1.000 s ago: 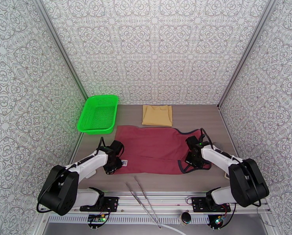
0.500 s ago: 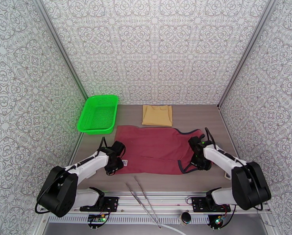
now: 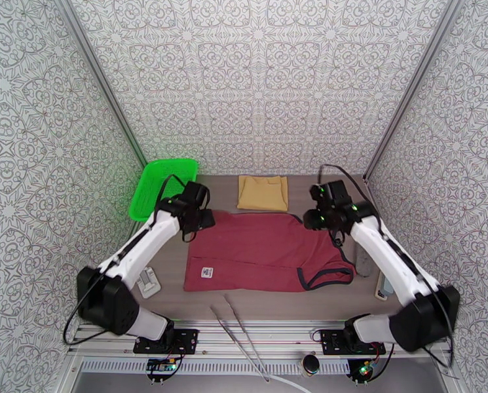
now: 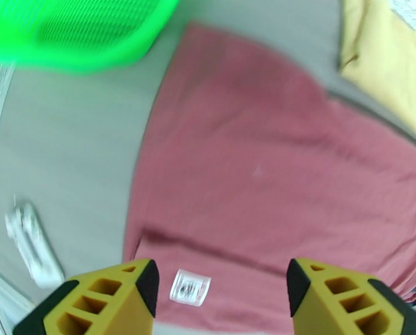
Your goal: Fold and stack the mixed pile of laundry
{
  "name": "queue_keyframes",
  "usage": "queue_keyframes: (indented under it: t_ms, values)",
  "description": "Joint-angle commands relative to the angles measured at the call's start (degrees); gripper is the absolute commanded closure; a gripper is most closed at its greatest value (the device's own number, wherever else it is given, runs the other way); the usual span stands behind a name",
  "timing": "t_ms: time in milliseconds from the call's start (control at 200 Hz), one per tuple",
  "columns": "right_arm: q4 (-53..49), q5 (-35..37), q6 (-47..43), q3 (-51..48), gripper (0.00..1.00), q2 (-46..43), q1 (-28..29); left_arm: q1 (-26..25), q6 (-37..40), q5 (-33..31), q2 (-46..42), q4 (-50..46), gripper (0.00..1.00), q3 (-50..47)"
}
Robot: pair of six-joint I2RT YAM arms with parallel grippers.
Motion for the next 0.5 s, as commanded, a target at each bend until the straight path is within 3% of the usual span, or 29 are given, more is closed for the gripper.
queue_keyframes:
  t_ms: [0,115,210,375,495]
  values:
    - [2.1,-3.0,-14.5,6.6,0.56,8.0,-0.3,2.1,7.9,5.3,5.8,3.8,0.34,4.4]
    - [2.3,-1.8,-19.4,11.9,0.56,15.5,-0.3,4.1,9.5,7.2,13.9,2.8,0.35,11.8]
    - [3.2,-1.7,-20.5,13.8,0.57,18.5,-0.3,5.4,9.3,7.1,21.6,-1.3,0.45,19.9]
    - [6.7,-4.6,-20.4,10.7,0.57,18.6,-0.3,6.2,10.2,0.5,32.9,-10.0,0.49,34.3]
    - [8.3,-4.6,-20.4,7.8,0.57,18.2,-0.3,7.5,7.6,1.5,38.0,-13.0,0.5,39.3]
